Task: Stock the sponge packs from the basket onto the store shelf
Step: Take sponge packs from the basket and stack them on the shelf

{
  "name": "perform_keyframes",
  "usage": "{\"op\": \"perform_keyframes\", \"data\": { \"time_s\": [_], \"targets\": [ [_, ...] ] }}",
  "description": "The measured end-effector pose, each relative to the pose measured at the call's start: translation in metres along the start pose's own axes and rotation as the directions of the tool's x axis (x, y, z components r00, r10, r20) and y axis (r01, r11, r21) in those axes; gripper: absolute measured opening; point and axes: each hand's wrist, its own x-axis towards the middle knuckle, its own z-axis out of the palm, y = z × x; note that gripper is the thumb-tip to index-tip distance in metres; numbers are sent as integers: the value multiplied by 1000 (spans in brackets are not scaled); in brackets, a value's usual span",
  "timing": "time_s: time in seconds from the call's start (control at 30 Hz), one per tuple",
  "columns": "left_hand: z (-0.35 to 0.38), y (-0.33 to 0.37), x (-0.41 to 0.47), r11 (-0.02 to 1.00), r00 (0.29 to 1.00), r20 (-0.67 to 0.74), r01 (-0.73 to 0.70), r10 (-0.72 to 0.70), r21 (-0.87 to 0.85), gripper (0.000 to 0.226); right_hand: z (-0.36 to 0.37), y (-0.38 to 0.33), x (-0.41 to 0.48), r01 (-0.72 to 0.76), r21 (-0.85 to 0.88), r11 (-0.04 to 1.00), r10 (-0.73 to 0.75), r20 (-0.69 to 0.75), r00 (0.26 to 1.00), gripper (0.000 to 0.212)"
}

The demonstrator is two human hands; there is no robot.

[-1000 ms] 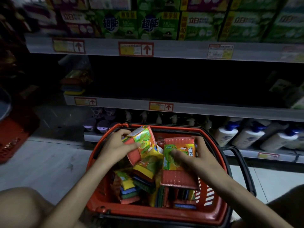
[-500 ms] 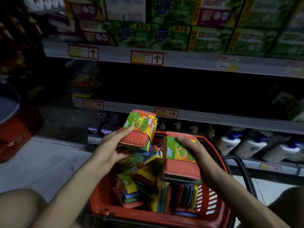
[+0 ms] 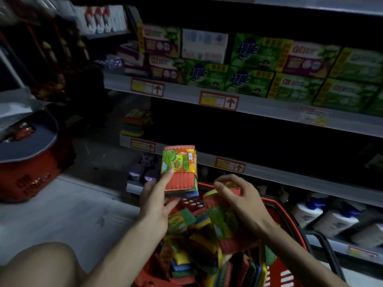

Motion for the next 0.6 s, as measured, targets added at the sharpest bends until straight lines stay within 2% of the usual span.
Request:
{"op": "perform_keyframes", "data": {
  "time_s": [0.07,0.17,0.27,0.33,0.43,0.6],
  "targets": [
    [-1,4,3,1000,999,-36,-18,17,-26,35,11,-15,5,66,-53,996,-64,25,998,28],
    [-4,13,8,997,997,-70,-25,20,-75,42,31,-30,8,124,-27,992,-120,118,986,39],
    [-8,25,13,991,997,-73,-27,18,-130,32,49,-33,10,111,14,994,-112,197,974,46],
    [-13,31,19,989,996,-78,-46,35,-140,38,58,-37,10,105,34,994,-110,237,965,49],
    [-21,34,26,989,988,-105,-124,116,-80,40,73,-39,14,15,174,985,-65,286,956,58],
    [-37,35,38,941,941,-106,-307,323,144,23,98,-37,24,-42,313,949,-60,311,949,56]
  ]
}}
